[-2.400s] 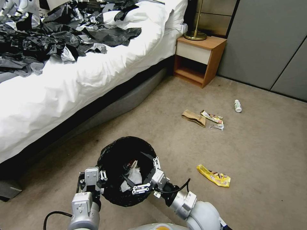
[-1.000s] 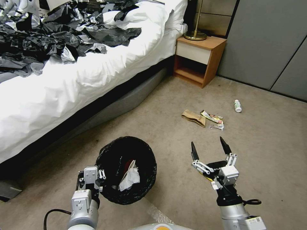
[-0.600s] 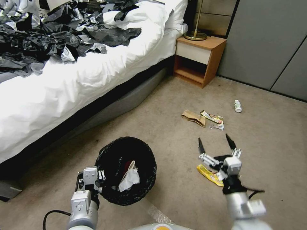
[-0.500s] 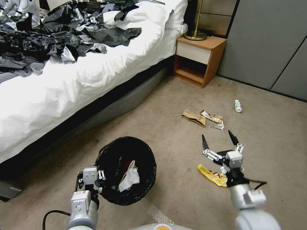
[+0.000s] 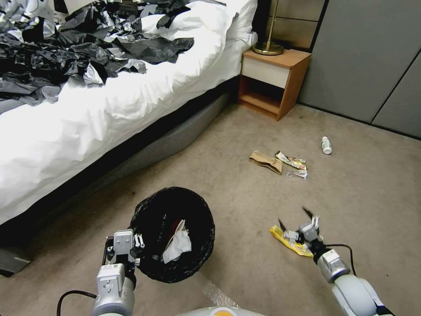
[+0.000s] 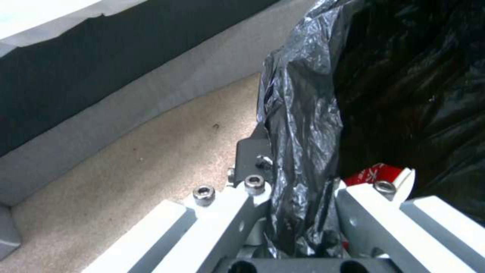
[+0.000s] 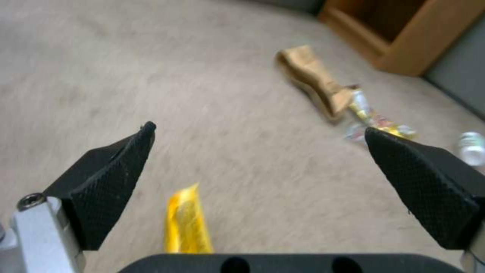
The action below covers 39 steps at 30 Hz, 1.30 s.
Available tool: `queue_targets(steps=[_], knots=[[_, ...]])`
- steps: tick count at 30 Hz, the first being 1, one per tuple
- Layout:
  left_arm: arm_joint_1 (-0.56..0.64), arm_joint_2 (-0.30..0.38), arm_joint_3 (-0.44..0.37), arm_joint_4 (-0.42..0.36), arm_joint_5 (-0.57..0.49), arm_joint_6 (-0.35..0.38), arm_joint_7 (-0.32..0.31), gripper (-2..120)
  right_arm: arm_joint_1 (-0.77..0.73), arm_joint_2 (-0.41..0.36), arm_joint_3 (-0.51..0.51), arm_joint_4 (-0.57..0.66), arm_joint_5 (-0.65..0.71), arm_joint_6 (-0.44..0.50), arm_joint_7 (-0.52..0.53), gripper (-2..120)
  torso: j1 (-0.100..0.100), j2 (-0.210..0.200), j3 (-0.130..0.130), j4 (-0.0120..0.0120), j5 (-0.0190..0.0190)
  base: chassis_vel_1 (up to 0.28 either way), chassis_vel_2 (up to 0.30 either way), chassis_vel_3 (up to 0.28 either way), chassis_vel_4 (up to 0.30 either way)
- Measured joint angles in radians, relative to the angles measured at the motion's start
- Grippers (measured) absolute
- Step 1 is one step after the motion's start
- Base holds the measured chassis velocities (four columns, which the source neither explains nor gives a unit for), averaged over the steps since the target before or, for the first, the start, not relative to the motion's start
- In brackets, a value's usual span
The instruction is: Pick up the trash bin, then pick up the garbage from the floor and place it into the trash bin.
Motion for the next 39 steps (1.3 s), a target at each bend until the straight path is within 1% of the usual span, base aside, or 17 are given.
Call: queue_targets(steps=[1, 3, 4, 5, 7, 9, 11, 13, 15, 17, 22, 31, 32, 35, 37, 38, 39], knots=[[0.003, -0.001, 0.002, 0.0, 0.003, -0.002, 0.0, 1, 0.016, 0.013, 0.0, -0.051, -0.006, 0.028, -0.03, 100, 0.0, 0.0, 0.0, 0.0004, 0.0014, 0.0, 0.0, 0.0, 0.0], [0.003, -0.002, 0.002, 0.0, 0.005, -0.003, 0.0, 1, 0.022, 0.017, 0.001, -0.072, -0.006, 0.035, -0.044, 100, 0.0, 0.0, 0.0, 0.0003, 0.0013, 0.0, 0.0, 0.0, 0.0], [0.004, -0.004, 0.003, 0.0, 0.009, -0.005, 0.0, 1, 0.035, 0.028, 0.006, -0.123, -0.004, 0.047, -0.078, 100, 0.0, 0.0, 0.0, 0.0, 0.0, 0.0, 0.0, 0.0, 0.0], [0.004, -0.004, 0.003, 0.0, 0.009, -0.005, 0.0, 1, 0.035, 0.028, 0.006, -0.123, -0.004, 0.047, -0.078, 100, 0.0, 0.0, 0.0, 0.0, 0.0, 0.0, 0.0, 0.0, 0.0], [0.003, -0.004, 0.007, 0.001, 0.01, -0.005, 0.0, 1, 0.058, 0.043, 0.013, -0.203, -0.01, 0.068, -0.108, 100, 0.0, 0.0, 0.0, -0.0004, 0.0005, 0.0, 0.0, 0.0, 0.0], [0.003, -0.004, 0.007, 0.001, 0.01, -0.005, 0.0, 1, 0.069, 0.047, 0.016, -0.23, -0.014, 0.076, -0.115, 100, 0.0, 0.0, 0.0, -0.0003, 0.0004, 0.0, 0.0, 0.0, 0.0], [0.003, -0.004, 0.008, 0.003, 0.011, -0.005, 0.0, 1, 0.1, 0.054, 0.033, -0.303, -0.024, 0.083, -0.147, 100, 0.0, 0.0, 0.0, 0.0001, 0.0004, 0.0, 0.0, 0.0, 0.0], [0.003, -0.004, 0.008, 0.003, 0.011, -0.005, 0.0, 1, 0.106, 0.056, 0.036, -0.317, -0.026, 0.083, -0.149, 100, 0.0, 0.0, 0.0, 0.0001, 0.0002, 0.0, 0.0, 0.0, 0.0], [0.003, -0.003, 0.008, 0.008, 0.011, -0.005, 0.0, 1, 0.135, 0.07, 0.042, -0.375, -0.027, 0.083, -0.147, 100, 0.0, 0.0, 0.0, 0.0, 0.0006, 0.0, 0.0, 0.0, 0.0], [0.003, -0.003, 0.009, 0.008, 0.012, -0.005, 0.0, 1, 0.138, 0.071, 0.042, -0.38, -0.027, 0.083, -0.146, 100, 0.0, 0.0, 0.0, -0.0001, 0.0006, 0.0, 0.0, 0.0, 0.0], [0.005, -0.003, 0.015, 0.011, 0.019, -0.006, 0.0, 1, 0.208, 0.086, 0.049, -0.476, -0.025, 0.08, -0.13, 100, 0.0, 0.0, 0.0, 0.0001, 0.0003, 0.0, 0.0, 0.0, 0.0], [0.012, 0.0, 0.013, 0.007, 0.02, -0.006, 0.0, 1, 0.271, 0.087, 0.047, -0.544, -0.001, 0.057, -0.106, 100, 0.0, 0.0, 0.0, 0.0001, 0.0003, 0.0, 0.0, 0.0, 0.0], [0.015, -0.002, 0.013, 0.004, 0.023, -0.006, 0.0, 1, 0.293, 0.09, 0.045, -0.574, 0.002, 0.053, -0.101, 100, 0.0, 0.0, 0.0, 0.0002, 0.0003, 0.0, 0.0, 0.0, 0.0], [0.017, -0.003, 0.013, 0.003, 0.026, -0.008, 0.0, 1, 0.303, 0.093, 0.037, -0.597, 0.013, 0.055, -0.1, 96, 0.0, 0.0, 0.0, 0.0, 0.0001, 0.0, 0.0, 0.0, 0.0], [0.018, -0.004, 0.013, 0.003, 0.028, -0.009, 0.0, 1, 0.303, 0.097, 0.026, -0.607, 0.029, 0.057, -0.098, 85, 0.0, 0.0, 0.0, -0.0004, -0.0005, 0.0, 0.0, 0.0, 0.0], [0.018, -0.004, 0.013, 0.003, 0.028, -0.009, 0.0, 1, 0.301, 0.098, 0.024, -0.607, 0.032, 0.057, -0.097, 82, 0.0, 0.0, 0.0, -0.0004, -0.0005, 0.0, 0.0, 0.0, 0.0], [0.018, -0.004, 0.013, 0.003, 0.028, -0.009, 0.0, 1, 0.301, 0.098, 0.024, -0.607, 0.032, 0.057, -0.097, 82, 0.0, 0.0, 0.0, -0.0004, -0.0005, 0.0, 0.0, 0.0, 0.0]])
